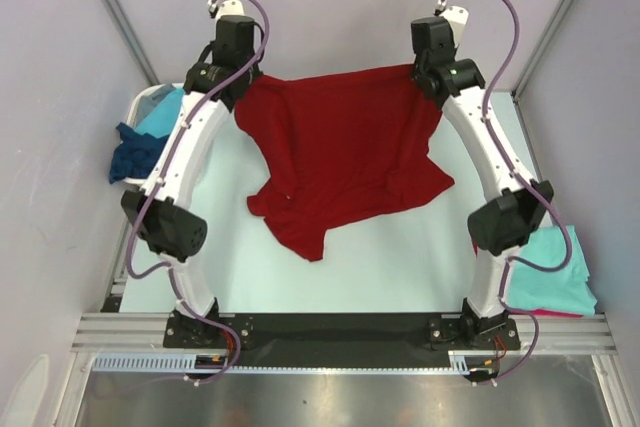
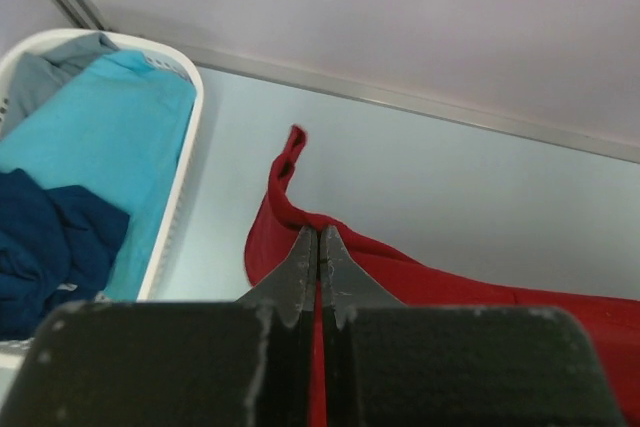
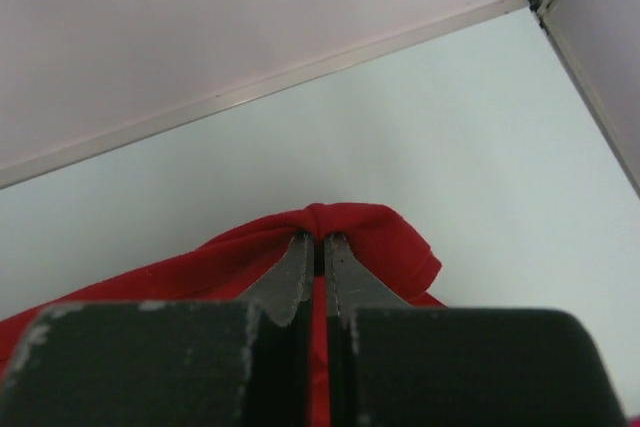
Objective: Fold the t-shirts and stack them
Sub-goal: Flatten out the tshirt
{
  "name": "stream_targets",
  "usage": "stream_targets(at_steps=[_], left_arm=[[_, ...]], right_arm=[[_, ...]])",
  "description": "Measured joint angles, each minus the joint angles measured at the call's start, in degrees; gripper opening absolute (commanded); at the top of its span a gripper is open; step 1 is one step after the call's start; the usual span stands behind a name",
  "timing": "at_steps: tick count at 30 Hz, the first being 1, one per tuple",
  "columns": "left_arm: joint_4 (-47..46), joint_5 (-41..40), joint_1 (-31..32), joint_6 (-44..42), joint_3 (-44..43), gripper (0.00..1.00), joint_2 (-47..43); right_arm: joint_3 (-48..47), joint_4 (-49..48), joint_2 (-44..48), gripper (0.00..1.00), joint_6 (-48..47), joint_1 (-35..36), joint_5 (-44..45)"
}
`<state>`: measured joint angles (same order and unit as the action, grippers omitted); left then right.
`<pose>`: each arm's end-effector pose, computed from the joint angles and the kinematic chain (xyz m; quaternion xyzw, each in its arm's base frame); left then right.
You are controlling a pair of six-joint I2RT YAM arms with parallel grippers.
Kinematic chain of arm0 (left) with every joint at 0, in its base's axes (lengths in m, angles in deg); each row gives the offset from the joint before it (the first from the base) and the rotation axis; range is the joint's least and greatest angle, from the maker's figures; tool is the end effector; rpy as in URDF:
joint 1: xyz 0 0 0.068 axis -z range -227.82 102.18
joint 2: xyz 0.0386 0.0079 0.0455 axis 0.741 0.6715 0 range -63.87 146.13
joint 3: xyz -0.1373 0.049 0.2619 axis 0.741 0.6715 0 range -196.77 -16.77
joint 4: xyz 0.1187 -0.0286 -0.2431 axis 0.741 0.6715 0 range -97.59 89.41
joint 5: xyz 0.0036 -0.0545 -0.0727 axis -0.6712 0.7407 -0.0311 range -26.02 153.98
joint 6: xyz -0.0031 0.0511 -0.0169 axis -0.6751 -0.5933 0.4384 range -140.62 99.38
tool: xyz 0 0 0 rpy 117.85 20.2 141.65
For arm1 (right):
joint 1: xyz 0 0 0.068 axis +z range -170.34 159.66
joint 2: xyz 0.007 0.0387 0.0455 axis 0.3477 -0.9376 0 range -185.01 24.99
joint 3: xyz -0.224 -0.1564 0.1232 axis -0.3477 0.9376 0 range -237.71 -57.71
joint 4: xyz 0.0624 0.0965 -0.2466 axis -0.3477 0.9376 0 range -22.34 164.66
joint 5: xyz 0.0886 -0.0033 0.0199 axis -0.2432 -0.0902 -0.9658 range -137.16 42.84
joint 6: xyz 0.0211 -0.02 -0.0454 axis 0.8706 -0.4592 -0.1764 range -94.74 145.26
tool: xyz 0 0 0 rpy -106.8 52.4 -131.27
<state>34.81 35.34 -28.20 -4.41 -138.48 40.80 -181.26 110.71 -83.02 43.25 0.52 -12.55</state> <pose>0.3980 -0.1239 0.4832 -0.1078 0.8223 0.0396 0.5573 0.4114 0.1352 0.4697 0.1339 0.8199 -0.0751 0.5516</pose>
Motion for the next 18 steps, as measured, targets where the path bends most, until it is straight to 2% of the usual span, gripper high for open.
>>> stream_targets(at_steps=[8,18], left_arm=[[0.57,5.55,-4.61,2.29,-7.02,0.0,9.66],[-1.18,9.51,-6.67,2.91,-14.69,0.0,22.64]], right_arm=[[-8.44,2.69,-12.35,0.0,3.02,-5.46,-6.8],[-19.56,3.08,-26.27,0.0,5.81,-9.88,-14.49]])
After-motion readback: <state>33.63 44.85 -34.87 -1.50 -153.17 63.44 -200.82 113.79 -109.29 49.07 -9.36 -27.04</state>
